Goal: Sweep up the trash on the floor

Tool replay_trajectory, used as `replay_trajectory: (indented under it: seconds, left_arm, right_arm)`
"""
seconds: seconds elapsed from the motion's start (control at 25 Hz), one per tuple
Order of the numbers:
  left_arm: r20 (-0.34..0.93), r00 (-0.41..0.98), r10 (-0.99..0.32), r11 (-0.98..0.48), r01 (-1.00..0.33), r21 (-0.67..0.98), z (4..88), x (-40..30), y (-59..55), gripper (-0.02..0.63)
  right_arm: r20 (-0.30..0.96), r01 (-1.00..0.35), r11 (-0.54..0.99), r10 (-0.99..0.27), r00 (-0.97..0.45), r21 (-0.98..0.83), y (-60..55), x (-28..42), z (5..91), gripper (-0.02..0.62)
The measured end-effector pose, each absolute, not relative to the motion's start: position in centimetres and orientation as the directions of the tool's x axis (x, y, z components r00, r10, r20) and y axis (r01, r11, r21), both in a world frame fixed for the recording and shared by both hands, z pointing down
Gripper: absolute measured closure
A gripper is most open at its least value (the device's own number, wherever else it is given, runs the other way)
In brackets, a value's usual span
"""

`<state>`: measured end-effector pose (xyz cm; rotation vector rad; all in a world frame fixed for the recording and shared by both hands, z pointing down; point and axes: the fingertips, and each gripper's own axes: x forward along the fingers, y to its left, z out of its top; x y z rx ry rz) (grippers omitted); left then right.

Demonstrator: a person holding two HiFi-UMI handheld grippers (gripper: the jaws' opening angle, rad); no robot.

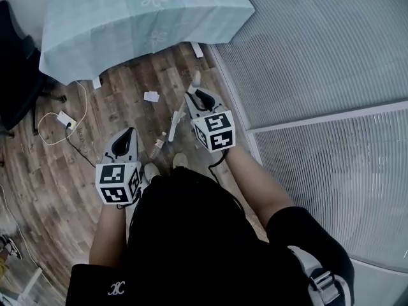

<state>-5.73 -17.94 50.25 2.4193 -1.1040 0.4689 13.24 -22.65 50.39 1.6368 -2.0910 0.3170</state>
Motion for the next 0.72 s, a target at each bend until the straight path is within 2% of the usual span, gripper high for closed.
replay_trajectory:
  seconds: [0.44,0.56,0.72]
  left_arm:
    - [0.556,0.386,-0.736,-0.335,-0.921,0.196,51.5,-10.8,-20.0,0.614]
    - [0.574,0.332,-0.748,-0.283,-0.943,0.176,51.3,-10.5,-19.8,0.615]
    - [0.59,0.253,-0.767,-0.209,-0.967,0.143,50.6,-11.3,-19.7,0.615]
  right_arm:
    - [0.422,-0.858,0.509,-0.795,-0.437,0.071,-36.8,6.0,48.6,0.495]
    - [0.387,-0.862,0.507,-0.801,-0.457,0.03,-40.1,6.4,48.9,0.495]
    - [0.402,-0.906,0.422,-0.823,-0.402,-0.043,-44.8,8.4,52.4,0.495]
